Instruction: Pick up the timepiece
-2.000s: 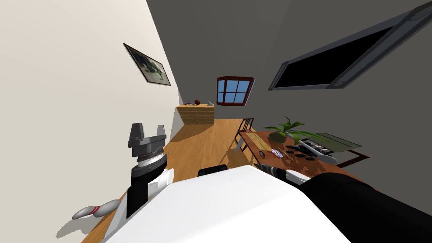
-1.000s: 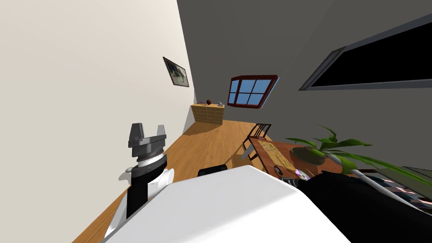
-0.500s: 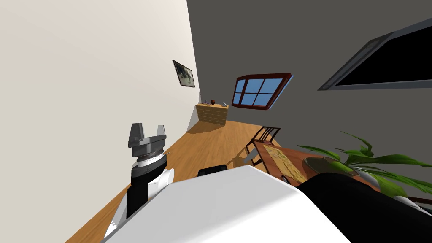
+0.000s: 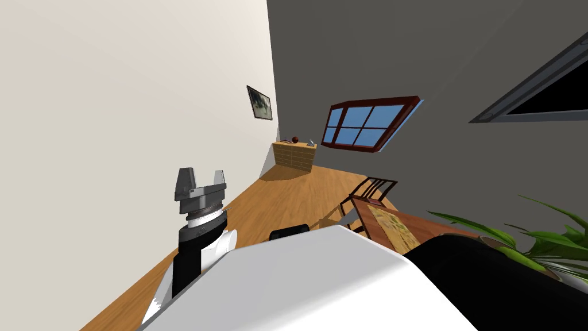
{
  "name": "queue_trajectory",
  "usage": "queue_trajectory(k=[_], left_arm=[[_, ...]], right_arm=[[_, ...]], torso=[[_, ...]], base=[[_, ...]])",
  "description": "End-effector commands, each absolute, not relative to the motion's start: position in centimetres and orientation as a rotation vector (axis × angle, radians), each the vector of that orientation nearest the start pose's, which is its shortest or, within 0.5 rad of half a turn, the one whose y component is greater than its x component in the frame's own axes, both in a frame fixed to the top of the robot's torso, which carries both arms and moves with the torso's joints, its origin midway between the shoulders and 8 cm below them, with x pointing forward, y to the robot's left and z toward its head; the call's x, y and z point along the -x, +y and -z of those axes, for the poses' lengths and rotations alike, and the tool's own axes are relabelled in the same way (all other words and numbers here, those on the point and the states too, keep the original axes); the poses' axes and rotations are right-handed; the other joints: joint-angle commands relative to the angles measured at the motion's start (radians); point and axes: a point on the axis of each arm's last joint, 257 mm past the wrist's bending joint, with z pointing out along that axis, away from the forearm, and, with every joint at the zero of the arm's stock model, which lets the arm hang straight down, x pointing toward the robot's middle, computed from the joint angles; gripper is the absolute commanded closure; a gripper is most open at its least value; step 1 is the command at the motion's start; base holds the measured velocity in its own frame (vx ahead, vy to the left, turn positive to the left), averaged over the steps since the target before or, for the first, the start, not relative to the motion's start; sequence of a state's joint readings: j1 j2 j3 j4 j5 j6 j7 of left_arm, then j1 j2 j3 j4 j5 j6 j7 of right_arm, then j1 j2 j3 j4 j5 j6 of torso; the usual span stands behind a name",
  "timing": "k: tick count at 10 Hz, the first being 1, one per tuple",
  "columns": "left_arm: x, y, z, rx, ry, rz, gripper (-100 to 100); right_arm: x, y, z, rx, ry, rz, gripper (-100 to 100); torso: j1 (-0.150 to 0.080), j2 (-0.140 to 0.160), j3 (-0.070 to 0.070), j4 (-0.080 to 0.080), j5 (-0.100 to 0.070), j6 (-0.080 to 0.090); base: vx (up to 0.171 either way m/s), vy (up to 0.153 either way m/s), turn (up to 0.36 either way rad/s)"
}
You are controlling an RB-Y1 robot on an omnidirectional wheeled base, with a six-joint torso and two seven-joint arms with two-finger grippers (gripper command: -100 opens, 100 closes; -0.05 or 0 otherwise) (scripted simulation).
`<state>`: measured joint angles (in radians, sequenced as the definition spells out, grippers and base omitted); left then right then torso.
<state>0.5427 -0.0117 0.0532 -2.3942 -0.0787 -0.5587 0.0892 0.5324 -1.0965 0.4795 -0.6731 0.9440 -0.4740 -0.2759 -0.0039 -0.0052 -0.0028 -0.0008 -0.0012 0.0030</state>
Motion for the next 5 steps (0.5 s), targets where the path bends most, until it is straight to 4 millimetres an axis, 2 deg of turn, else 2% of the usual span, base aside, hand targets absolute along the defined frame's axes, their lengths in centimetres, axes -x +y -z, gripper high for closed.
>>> queue_trajectory(k=[1, 2, 3, 5], left_arm=[[-30.5, 28.1, -7.1, 0.527, 0.543, 1.296, 0], [-30.5, 28.1, -7.1, 0.527, 0.543, 1.296, 0], [-30.5, 28.1, -7.1, 0.527, 0.543, 1.296, 0], [-30.5, 28.1, -7.1, 0.527, 0.543, 1.296, 0]], right_arm=[[8.2, -68.5, 48.2, -0.149, 3.106, 0.325, -100], [8.3, -68.5, 48.3, -0.154, 3.105, 0.326, 0], [8.7, -67.7, 49.4, -0.164, 3.102, 0.329, -100], [9.2, -66.8, 50.5, -0.174, 3.100, 0.332, -100]], torso=[[0.000, 0.000, 0.000, 0.000, 0.000, 0.000], [0.001, 0.001, 0.001, 0.000, 0.000, 0.000], [0.001, 0.003, 0.001, 0.001, 0.000, 0.000], [-0.003, 0.003, 0.002, 0.001, -0.001, 0.000]], base=[[0.019, 0.000, -0.009], [0.000, 0.000, 0.000], [0.008, -0.034, 0.054], [-0.003, -0.068, 0.055]])
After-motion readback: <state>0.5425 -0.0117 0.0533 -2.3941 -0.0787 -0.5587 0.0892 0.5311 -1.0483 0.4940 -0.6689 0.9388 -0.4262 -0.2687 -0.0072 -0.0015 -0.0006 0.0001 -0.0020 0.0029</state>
